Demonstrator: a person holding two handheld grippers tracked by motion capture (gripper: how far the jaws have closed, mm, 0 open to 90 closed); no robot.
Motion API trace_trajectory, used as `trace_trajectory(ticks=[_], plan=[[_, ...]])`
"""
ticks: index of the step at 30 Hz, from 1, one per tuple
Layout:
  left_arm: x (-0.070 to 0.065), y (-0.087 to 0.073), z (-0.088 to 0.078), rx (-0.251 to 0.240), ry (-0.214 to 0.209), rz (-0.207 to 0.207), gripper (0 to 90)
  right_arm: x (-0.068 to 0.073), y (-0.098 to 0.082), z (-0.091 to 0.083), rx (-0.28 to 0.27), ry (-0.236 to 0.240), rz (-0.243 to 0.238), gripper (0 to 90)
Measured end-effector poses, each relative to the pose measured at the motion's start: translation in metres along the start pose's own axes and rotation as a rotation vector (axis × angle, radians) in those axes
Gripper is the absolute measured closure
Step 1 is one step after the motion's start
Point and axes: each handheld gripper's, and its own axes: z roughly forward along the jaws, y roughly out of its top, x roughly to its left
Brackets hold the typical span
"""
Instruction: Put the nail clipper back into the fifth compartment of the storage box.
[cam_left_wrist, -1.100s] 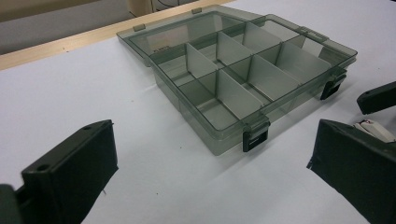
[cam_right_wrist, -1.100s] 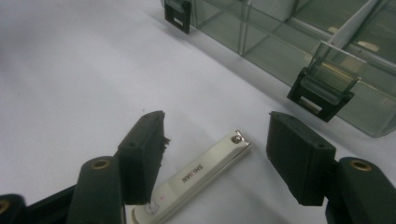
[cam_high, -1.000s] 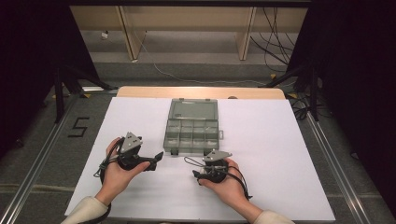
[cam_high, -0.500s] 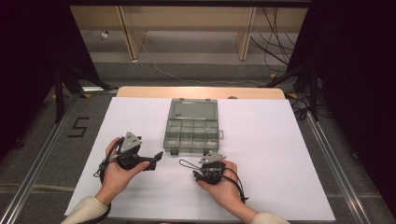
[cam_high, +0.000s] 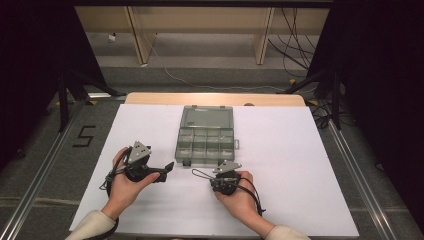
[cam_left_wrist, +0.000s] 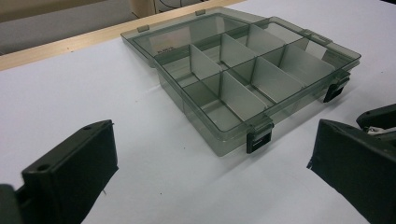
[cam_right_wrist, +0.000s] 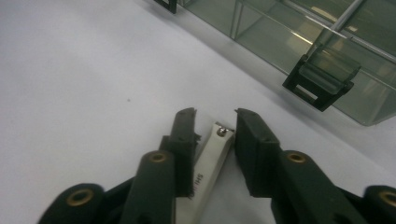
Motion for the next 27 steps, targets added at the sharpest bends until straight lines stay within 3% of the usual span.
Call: trace_trajectory(ticks=[3, 5, 8, 10, 11, 13, 14, 17, 18, 19, 22, 24, 25, 27], plan=[[0.000, 0.000, 0.000, -0.001, 0.003, 0.003, 0.0, -0.005, 0.001, 0.001, -0.006, 0.004, -0.024, 77.7], [0.000, 0.000, 0.000, 0.000, 0.002, 0.000, 0.0, -0.005, 0.002, 0.000, 0.009, 0.021, 0.009, 77.7], [0.000, 0.000, 0.001, 0.000, 0.002, -0.002, 0.0, -0.006, 0.002, 0.000, 0.006, 0.024, 0.002, 77.7], [0.000, 0.000, 0.000, 0.000, 0.002, -0.001, 0.0, -0.006, 0.002, 0.002, -0.012, 0.024, 0.028, 77.8], [0.001, 0.000, 0.000, 0.000, 0.001, 0.006, 0.0, -0.008, 0.002, 0.001, 0.005, 0.032, 0.010, 77.8], [0.001, 0.000, 0.000, -0.001, 0.001, 0.005, 0.0, -0.009, 0.001, 0.003, -0.023, 0.030, 0.020, 77.8], [0.001, 0.000, 0.000, -0.001, 0.001, 0.004, 0.0, -0.009, 0.002, 0.000, 0.005, 0.050, 0.040, 77.8], [0.000, 0.000, 0.001, 0.000, 0.001, -0.002, 0.0, -0.011, 0.002, 0.002, -0.013, 0.052, 0.043, 77.9], [0.000, 0.000, 0.001, 0.000, 0.000, -0.001, 0.0, -0.012, 0.002, 0.000, 0.005, 0.065, 0.053, 77.8], [0.000, 0.000, 0.001, 0.000, 0.001, -0.001, 0.0, -0.013, 0.002, 0.002, -0.021, 0.062, 0.061, 77.8], [0.000, 0.000, 0.001, 0.000, 0.001, -0.005, 0.0, -0.014, 0.002, 0.001, -0.007, 0.073, 0.063, 77.9], [0.000, 0.000, 0.001, 0.000, 0.002, 0.002, 0.0, -0.015, 0.002, 0.002, -0.019, 0.067, 0.041, 77.9], [0.000, 0.000, 0.001, 0.000, 0.001, 0.001, 0.0, -0.014, 0.002, 0.001, -0.010, 0.076, 0.068, 77.9], [0.000, -0.001, 0.001, 0.001, 0.002, 0.001, 0.0, -0.014, 0.002, 0.001, -0.012, 0.079, 0.077, 77.9]])
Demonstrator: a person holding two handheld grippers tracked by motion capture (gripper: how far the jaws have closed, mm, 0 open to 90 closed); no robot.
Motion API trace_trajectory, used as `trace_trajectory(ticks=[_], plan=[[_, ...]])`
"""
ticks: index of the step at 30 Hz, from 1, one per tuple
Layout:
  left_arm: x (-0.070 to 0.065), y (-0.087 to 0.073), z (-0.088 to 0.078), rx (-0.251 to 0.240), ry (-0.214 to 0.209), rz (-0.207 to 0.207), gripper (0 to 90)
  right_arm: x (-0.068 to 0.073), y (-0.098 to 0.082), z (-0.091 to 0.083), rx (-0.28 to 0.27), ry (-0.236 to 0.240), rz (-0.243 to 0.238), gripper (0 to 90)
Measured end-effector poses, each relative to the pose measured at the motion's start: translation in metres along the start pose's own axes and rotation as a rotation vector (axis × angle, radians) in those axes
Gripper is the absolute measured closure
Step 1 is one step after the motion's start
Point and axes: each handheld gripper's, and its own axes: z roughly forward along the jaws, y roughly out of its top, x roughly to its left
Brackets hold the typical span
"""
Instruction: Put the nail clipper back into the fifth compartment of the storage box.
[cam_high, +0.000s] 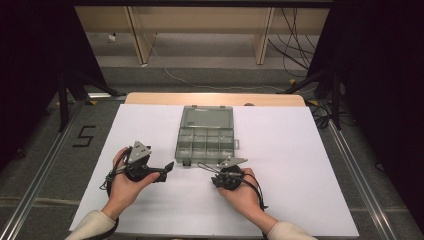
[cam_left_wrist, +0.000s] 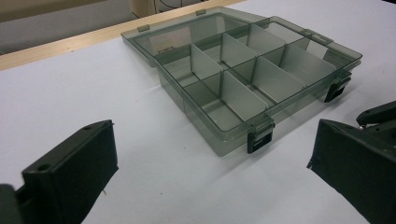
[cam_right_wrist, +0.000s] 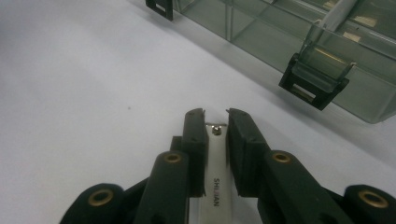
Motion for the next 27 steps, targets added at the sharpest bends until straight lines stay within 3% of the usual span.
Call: trace_trajectory(ticks=[3, 4, 8, 9, 11, 12, 14, 16, 19, 20, 22, 27], plan=[[0.000, 0.000, 0.000, -0.001, -0.001, -0.003, 0.0, -0.001, -0.001, 0.002, -0.029, -0.009, -0.023, 77.9], [0.000, 0.000, 0.000, -0.002, -0.001, -0.002, 0.0, 0.000, 0.001, -0.002, 0.001, 0.012, 0.006, 77.9], [0.000, 0.000, 0.000, -0.002, -0.001, -0.005, 0.0, 0.001, 0.003, -0.005, -0.023, 0.015, 0.000, 77.9], [0.000, 0.000, 0.000, -0.002, -0.001, -0.005, 0.0, 0.000, 0.003, -0.005, -0.027, 0.013, -0.021, 77.9], [0.000, 0.000, 0.000, -0.002, -0.001, -0.002, 0.0, 0.002, 0.004, -0.006, -0.050, 0.011, -0.004, 77.9], [0.000, 0.000, 0.000, -0.001, -0.001, -0.002, 0.0, 0.002, 0.005, -0.008, -0.032, 0.018, 0.001, 77.9], [0.000, 0.000, 0.000, -0.001, -0.002, -0.002, 0.0, 0.000, 0.005, -0.007, -0.051, 0.012, -0.024, 77.9], [0.000, 0.000, 0.000, -0.001, -0.001, 0.002, 0.0, 0.001, 0.006, -0.008, -0.061, 0.016, -0.002, 77.9], [0.000, 0.000, 0.000, 0.000, -0.001, 0.003, 0.0, 0.000, 0.007, -0.011, -0.042, 0.029, -0.004, 78.0], [0.000, 0.000, 0.000, -0.002, 0.000, 0.002, 0.0, 0.000, 0.007, -0.011, -0.057, 0.024, 0.000, 78.0], [0.000, 0.000, -0.001, -0.004, 0.001, 0.004, 0.0, -0.002, 0.008, -0.013, -0.058, 0.029, -0.023, 78.0], [0.000, 0.000, -0.001, -0.004, 0.002, 0.003, 0.0, -0.001, 0.011, -0.018, -0.067, 0.041, -0.006, 78.0]])
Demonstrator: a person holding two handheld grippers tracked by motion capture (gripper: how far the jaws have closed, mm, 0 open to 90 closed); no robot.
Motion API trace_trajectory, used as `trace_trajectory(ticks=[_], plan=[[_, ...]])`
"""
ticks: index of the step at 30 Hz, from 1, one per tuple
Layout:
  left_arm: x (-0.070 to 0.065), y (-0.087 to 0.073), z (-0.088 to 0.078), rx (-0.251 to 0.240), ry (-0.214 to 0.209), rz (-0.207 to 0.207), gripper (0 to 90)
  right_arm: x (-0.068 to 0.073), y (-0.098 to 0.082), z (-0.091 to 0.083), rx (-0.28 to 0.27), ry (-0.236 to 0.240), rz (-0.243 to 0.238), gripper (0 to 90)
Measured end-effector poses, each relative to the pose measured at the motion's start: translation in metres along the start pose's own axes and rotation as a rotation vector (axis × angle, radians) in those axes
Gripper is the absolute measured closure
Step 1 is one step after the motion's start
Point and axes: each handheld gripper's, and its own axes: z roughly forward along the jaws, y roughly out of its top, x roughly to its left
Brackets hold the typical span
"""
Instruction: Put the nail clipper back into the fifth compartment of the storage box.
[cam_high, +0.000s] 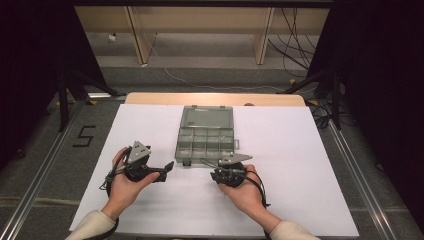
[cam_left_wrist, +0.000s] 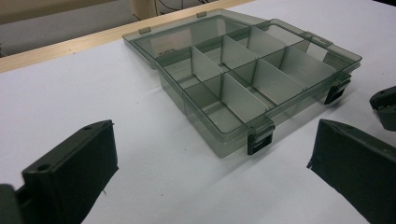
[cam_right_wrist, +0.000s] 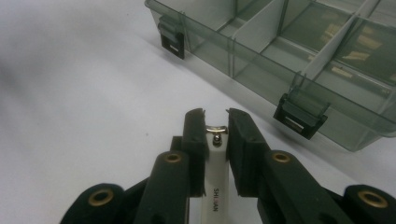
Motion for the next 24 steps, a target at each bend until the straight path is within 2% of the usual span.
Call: trace_trajectory(ticks=[2, 5, 6, 7, 8, 10, 12, 13, 14, 19, 20, 24], plan=[[0.000, 0.000, 0.001, 0.002, -0.003, -0.004, 0.0, 0.000, 0.001, -0.001, -0.011, -0.002, 0.007, 78.0], [-0.001, 0.000, 0.000, -0.002, -0.003, -0.003, 0.0, -0.003, 0.002, -0.003, -0.029, -0.006, -0.013, 78.0], [0.000, 0.000, 0.000, -0.001, -0.002, -0.005, 0.0, -0.002, 0.003, -0.004, -0.034, -0.003, 0.011, 78.0], [0.000, 0.000, 0.000, 0.000, -0.002, -0.006, 0.0, -0.003, 0.004, -0.005, -0.035, 0.001, 0.012, 78.0], [0.000, 0.000, 0.001, -0.001, -0.001, -0.008, 0.0, -0.005, 0.005, -0.005, -0.053, -0.002, -0.010, 78.0], [0.000, 0.000, 0.000, -0.002, 0.001, -0.001, 0.0, -0.005, 0.005, -0.006, -0.063, 0.001, -0.009, 78.0], [0.000, 0.000, 0.000, -0.005, 0.003, -0.001, 0.0, -0.007, 0.006, -0.006, -0.088, -0.006, -0.045, 78.0], [0.000, 0.000, 0.000, -0.006, 0.003, -0.002, 0.0, -0.007, 0.006, -0.006, -0.092, -0.006, -0.044, 78.0], [0.000, 0.000, 0.000, -0.006, 0.002, -0.002, 0.0, -0.004, 0.007, -0.009, -0.071, -0.001, -0.008, 78.0], [0.000, 0.000, 0.000, -0.007, 0.001, -0.004, 0.0, -0.003, 0.009, -0.011, -0.101, -0.002, -0.016, 78.0], [0.001, 0.000, 0.000, -0.007, 0.001, -0.004, 0.0, -0.004, 0.010, -0.011, -0.105, 0.005, -0.031, 78.0], [0.000, 0.000, 0.000, -0.007, 0.001, -0.003, 0.0, -0.004, 0.011, -0.014, -0.108, 0.000, -0.018, 78.0]])
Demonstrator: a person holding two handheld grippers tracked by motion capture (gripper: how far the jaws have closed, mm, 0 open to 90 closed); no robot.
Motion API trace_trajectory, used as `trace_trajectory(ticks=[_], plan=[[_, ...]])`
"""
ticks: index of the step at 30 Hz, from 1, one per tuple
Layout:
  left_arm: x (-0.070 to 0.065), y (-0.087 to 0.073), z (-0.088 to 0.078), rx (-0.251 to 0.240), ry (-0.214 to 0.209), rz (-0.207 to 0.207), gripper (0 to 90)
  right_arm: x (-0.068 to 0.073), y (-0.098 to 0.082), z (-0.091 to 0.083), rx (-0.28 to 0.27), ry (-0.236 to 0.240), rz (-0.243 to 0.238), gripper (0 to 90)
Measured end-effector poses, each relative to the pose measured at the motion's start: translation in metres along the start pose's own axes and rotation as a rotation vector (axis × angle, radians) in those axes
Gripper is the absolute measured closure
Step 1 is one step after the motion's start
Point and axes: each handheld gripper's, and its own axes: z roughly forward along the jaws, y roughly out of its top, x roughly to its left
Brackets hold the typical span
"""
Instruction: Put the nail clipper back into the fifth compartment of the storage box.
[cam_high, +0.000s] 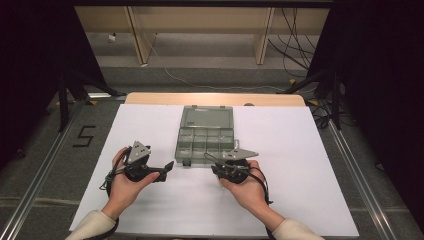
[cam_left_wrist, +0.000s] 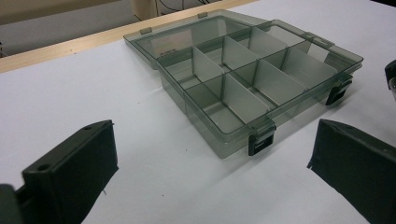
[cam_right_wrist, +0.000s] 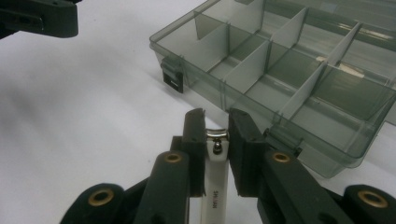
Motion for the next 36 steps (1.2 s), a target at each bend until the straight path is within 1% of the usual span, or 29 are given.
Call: trace_trajectory(ticks=[2, 3, 6, 7, 8, 9, 11, 13, 15, 16, 18, 19, 21, 22, 23, 24, 25, 26, 27, 28, 29, 30, 31, 32, 33, 34, 36], plan=[[0.000, 0.000, 0.000, -0.002, -0.001, -0.001, 0.0, 0.000, 0.001, -0.001, -0.009, -0.004, 0.004, 78.0], [0.000, 0.000, 0.000, -0.003, -0.001, -0.002, 0.0, -0.001, 0.002, -0.001, -0.017, -0.002, -0.008, 78.0], [0.000, 0.000, 0.000, -0.003, 0.000, -0.004, 0.0, 0.000, 0.004, -0.004, -0.026, -0.007, -0.006, 78.0], [0.000, 0.000, 0.000, -0.003, 0.000, -0.003, 0.0, -0.001, 0.004, -0.003, -0.040, -0.012, -0.015, 78.0], [0.000, 0.000, 0.000, -0.004, 0.001, -0.004, 0.0, -0.001, 0.005, -0.004, -0.034, -0.005, -0.006, 78.1], [-0.001, 0.001, 0.000, -0.005, 0.000, -0.005, 0.0, -0.001, 0.006, -0.005, -0.037, -0.006, -0.014, 78.1], [-0.001, 0.001, 0.000, -0.005, 0.004, -0.003, 0.0, -0.002, 0.007, -0.005, -0.046, -0.007, -0.014, 78.0], [-0.001, 0.001, 0.000, -0.008, -0.003, -0.008, 0.0, -0.002, 0.008, -0.006, -0.049, -0.008, -0.009, 78.0], [-0.001, 0.000, 0.000, -0.006, -0.002, -0.005, 0.0, -0.003, 0.009, -0.007, -0.056, -0.013, -0.009, 78.0], [-0.001, 0.000, 0.000, -0.006, -0.002, -0.005, 0.0, -0.004, 0.010, -0.007, -0.058, -0.008, -0.016, 78.1], [0.000, 0.001, 0.000, -0.003, 0.004, -0.003, 0.0, -0.004, 0.012, -0.008, -0.062, -0.015, -0.008, 78.0], [-0.001, 0.001, 0.000, -0.005, 0.001, -0.007, 0.0, -0.005, 0.012, -0.007, -0.072, -0.018, -0.015, 78.1], [-0.001, 0.001, 0.000, -0.006, 0.003, -0.004, 0.0, -0.006, 0.014, -0.008, -0.074, -0.016, -0.023, 78.0], [-0.001, 0.000, 0.000, -0.007, -0.001, -0.005, 0.0, -0.006, 0.016, -0.009, -0.074, -0.016, -0.017, 78.7], [-0.001, 0.000, 0.000, -0.006, -0.002, -0.005, 0.0, -0.006, 0.016, -0.009, -0.079, -0.013, -0.021, 78.7], [-0.001, 0.000, 0.000, -0.005, 0.000, -0.003, 0.0, -0.007, 0.017, -0.009, -0.092, -0.021, -0.026, 78.7], [-0.001, 0.000, 0.000, -0.004, -0.001, -0.004, 0.0, -0.006, 0.019, -0.009, -0.085, -0.013, -0.016, 78.7], [-0.001, 0.001, 0.000, -0.005, 0.000, -0.004, 0.1, -0.007, 0.019, -0.009, -0.093, -0.020, -0.027, 78.7], [-0.001, 0.000, 0.001, -0.006, -0.001, -0.008, 0.1, -0.008, 0.020, -0.009, -0.098, -0.026, -0.027, 78.7], [-0.001, 0.001, 0.000, -0.006, 0.001, -0.003, 0.1, -0.008, 0.020, -0.009, -0.092, -0.020, -0.020, 78.7], [-0.001, 0.000, 0.001, -0.006, 0.002, -0.003, 0.1, -0.008, 0.021, -0.009, -0.103, -0.024, -0.021, 78.7], [-0.001, 0.000, 0.001, -0.006, 0.002, -0.003, 0.1, -0.009, 0.022, -0.009, -0.100, -0.022, -0.029, 78.7], [-0.001, 0.000, 0.000, -0.005, 0.002, -0.002, 0.1, -0.009, 0.022, -0.008, -0.108, -0.024, -0.025, 78.7], [0.000, 0.001, 0.000, -0.004, 0.002, -0.002, 0.1, -0.009, 0.024, -0.008, -0.102, -0.022, -0.021, 78.7], [0.000, 0.000, 0.001, -0.008, -0.003, -0.004, 0.3, -0.010, 0.025, -0.008, -0.106, -0.025, -0.027, 78.7], [0.000, 0.000, 0.001, -0.008, -0.002, -0.004, 0.2, -0.009, 0.026, -0.008, -0.105, -0.027, -0.022, 78.7], [0.000, 0.001, 0.001, -0.007, -0.002, -0.004, 0.3, -0.010, 0.028, -0.007, -0.108, -0.023, -0.025, 78.7]])
